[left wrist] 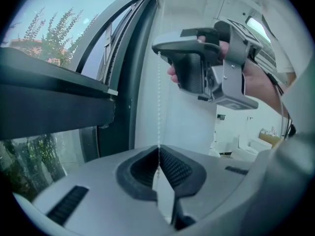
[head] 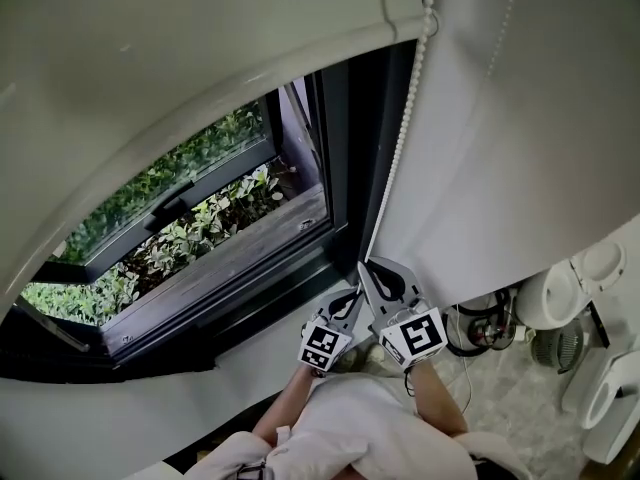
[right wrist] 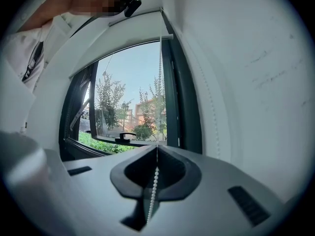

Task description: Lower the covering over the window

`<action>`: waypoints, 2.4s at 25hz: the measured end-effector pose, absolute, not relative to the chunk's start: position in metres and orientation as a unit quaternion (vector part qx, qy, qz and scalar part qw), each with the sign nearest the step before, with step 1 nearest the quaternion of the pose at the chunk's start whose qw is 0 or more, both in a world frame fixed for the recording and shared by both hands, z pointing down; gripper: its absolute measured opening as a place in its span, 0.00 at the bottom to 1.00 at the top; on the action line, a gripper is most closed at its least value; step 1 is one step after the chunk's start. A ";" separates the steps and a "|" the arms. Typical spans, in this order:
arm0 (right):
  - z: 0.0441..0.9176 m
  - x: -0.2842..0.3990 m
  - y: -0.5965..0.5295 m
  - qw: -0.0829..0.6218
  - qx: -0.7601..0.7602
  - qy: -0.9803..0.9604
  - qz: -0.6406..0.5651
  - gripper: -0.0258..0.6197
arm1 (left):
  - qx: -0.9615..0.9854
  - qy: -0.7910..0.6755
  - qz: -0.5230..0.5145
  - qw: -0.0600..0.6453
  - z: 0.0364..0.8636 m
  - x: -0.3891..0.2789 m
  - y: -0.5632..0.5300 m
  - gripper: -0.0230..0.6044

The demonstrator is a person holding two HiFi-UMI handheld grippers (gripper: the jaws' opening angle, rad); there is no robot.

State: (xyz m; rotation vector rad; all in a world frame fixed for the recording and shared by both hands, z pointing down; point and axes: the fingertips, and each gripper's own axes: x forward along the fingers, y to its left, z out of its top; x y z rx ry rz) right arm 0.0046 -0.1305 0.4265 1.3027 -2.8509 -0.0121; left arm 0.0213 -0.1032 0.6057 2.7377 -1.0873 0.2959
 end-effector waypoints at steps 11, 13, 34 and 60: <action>0.467 0.005 -0.134 0.023 0.421 -0.906 0.029 0.03 | 0.916 -0.360 0.123 0.126 0.647 0.017 -0.097 0.07; 0.467 0.006 -0.135 0.018 0.422 -0.906 0.031 0.03 | 0.913 -0.365 0.121 0.135 0.646 0.014 -0.096 0.07; 0.469 0.013 -0.134 0.013 0.434 -0.900 0.036 0.04 | 0.931 -0.366 0.015 -0.003 0.399 -0.014 -0.108 0.16; 0.468 0.006 -0.127 0.025 0.428 -0.903 0.032 0.04 | 0.928 -0.355 -0.043 -0.105 0.279 0.026 -0.141 0.08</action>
